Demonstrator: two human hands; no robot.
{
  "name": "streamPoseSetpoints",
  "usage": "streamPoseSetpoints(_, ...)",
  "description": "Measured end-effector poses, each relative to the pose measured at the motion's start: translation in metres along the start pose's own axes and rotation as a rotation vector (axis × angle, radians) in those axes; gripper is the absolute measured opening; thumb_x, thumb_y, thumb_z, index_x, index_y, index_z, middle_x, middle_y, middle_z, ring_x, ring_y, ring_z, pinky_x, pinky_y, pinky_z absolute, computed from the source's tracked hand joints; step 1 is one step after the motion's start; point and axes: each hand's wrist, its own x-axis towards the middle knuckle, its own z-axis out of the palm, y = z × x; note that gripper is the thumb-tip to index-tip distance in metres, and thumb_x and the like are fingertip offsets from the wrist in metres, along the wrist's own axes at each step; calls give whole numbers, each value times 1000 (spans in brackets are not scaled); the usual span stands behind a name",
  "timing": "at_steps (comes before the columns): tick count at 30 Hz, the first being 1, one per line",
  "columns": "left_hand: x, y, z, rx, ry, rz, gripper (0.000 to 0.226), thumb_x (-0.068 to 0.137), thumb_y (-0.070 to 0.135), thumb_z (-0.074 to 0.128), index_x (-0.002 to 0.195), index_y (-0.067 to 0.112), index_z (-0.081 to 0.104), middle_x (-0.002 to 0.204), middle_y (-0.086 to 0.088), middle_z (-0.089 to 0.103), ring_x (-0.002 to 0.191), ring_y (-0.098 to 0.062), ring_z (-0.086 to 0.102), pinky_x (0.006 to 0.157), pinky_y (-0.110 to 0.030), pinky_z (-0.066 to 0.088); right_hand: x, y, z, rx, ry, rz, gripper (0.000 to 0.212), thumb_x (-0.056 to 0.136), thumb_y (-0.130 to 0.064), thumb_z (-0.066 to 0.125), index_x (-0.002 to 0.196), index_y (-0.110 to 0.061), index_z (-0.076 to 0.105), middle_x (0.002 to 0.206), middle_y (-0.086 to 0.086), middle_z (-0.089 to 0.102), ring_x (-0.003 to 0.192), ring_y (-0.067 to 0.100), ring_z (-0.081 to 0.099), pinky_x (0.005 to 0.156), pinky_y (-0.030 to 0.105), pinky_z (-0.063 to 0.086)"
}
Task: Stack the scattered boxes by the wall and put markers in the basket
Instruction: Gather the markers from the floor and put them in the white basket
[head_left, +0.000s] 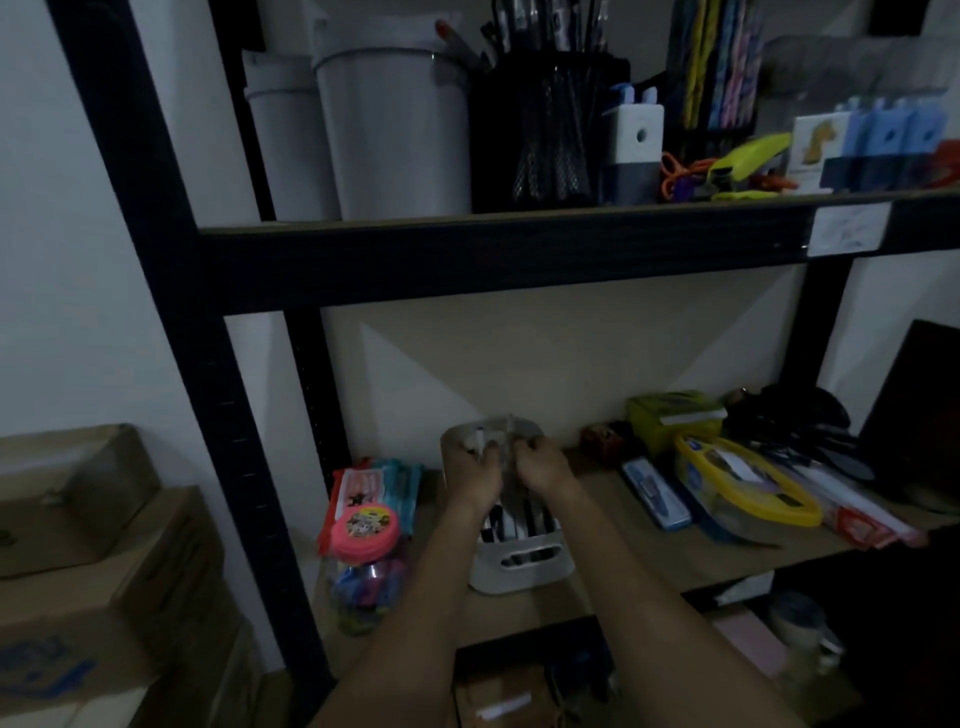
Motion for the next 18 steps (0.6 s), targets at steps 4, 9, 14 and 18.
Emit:
streamPoseSetpoints(4, 2, -2, -5, 107, -29, -63, 52, 98, 37, 43, 143, 13, 33, 136, -12, 54, 116, -28, 56, 97, -29, 42, -4, -4, -1, 10, 79, -14, 42, 103, -29, 36, 121, 0, 61, 129, 24, 60, 115, 36, 57, 88, 32, 43)
streamPoseSetpoints(9, -4, 4, -9, 106, -46, 4, 47, 99, 26, 44, 143, 10, 37, 135, -11, 55, 105, -19, 54, 86, -19, 35, -21, -8, -4, 49, 44, -83, 35, 102, -30, 36, 113, -10, 62, 128, 16, 61, 105, 28, 57, 85, 27, 40)
streamPoseSetpoints(14, -25, 4, -25, 143, -30, 125, 44, 99, 25, 49, 139, 9, 43, 129, -8, 60, 111, -18, 58, 85, -18, 40, -49, -9, 0, 13, 45, -219, 32, 102, -30, 38, 100, -15, 65, 109, 7, 68, 96, 21, 60, 78, 25, 39)
streamPoseSetpoints(18, -53, 6, -43, 162, -13, 247, 30, 98, 19, 51, 126, 9, 52, 106, 7, 58, 97, -10, 54, 74, -3, 36, -79, -10, 7, 7, 92, -268, 35, 102, -33, 44, 118, -11, 66, 116, 10, 68, 109, 25, 61, 87, 28, 44)
